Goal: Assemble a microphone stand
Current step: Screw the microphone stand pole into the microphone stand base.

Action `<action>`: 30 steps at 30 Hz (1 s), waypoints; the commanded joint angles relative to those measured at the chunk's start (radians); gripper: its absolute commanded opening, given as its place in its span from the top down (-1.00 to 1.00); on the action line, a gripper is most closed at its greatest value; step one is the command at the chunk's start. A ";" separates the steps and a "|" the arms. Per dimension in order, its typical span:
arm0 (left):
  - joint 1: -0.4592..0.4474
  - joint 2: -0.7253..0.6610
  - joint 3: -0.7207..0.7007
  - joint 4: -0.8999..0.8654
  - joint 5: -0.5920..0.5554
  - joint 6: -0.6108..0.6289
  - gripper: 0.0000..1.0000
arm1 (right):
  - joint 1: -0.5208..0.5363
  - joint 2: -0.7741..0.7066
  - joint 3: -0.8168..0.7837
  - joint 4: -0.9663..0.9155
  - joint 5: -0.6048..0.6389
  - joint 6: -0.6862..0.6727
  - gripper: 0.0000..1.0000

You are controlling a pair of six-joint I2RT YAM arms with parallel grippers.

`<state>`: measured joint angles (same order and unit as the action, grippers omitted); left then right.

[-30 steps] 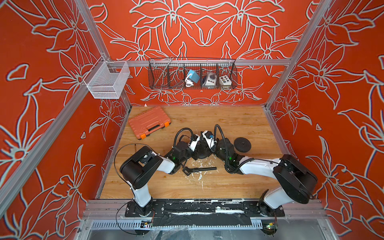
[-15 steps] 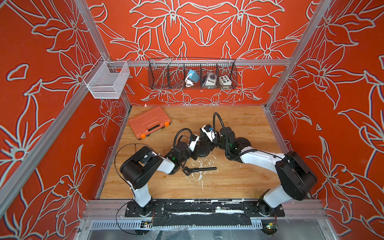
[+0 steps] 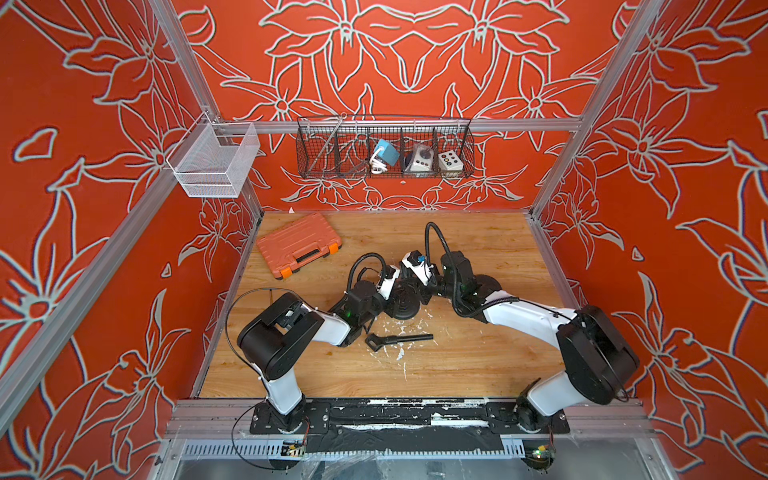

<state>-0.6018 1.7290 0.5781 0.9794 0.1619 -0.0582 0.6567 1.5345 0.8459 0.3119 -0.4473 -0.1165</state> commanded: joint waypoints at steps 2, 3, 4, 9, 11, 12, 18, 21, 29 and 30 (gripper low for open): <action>0.002 0.014 0.025 0.034 0.008 -0.003 0.28 | 0.014 0.009 -0.006 -0.111 -0.078 0.015 1.00; 0.002 0.021 0.025 0.041 0.007 -0.002 0.31 | 0.014 0.015 -0.002 -0.114 -0.088 0.016 1.00; 0.002 0.027 0.026 0.047 0.005 -0.004 0.34 | 0.014 0.020 0.004 -0.118 -0.096 0.016 1.00; 0.002 0.049 0.025 0.059 0.006 -0.008 0.53 | 0.011 0.051 0.048 -0.165 -0.102 -0.016 0.97; 0.002 0.049 0.022 0.062 0.006 -0.011 0.66 | -0.002 0.055 0.059 -0.169 -0.115 -0.023 0.77; 0.002 0.046 0.022 0.057 0.008 -0.009 0.71 | -0.014 0.055 0.062 -0.168 -0.134 -0.027 0.63; 0.002 0.040 -0.011 0.047 -0.008 -0.015 0.83 | -0.087 0.025 0.075 -0.206 -0.283 -0.141 0.01; 0.002 0.062 -0.039 0.093 -0.009 -0.016 0.84 | -0.116 0.015 0.070 -0.194 -0.350 -0.215 -0.04; -0.001 0.084 -0.093 0.182 -0.009 0.019 0.91 | -0.180 0.075 0.128 -0.108 -0.481 -0.189 -0.08; -0.001 0.089 -0.099 0.197 -0.009 0.020 0.92 | -0.180 0.087 0.145 -0.114 -0.498 -0.191 -0.07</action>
<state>-0.6060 1.7802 0.5163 1.1790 0.1730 -0.0654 0.4850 1.5875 0.9371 0.1841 -0.8509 -0.2733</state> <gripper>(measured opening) 0.162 0.537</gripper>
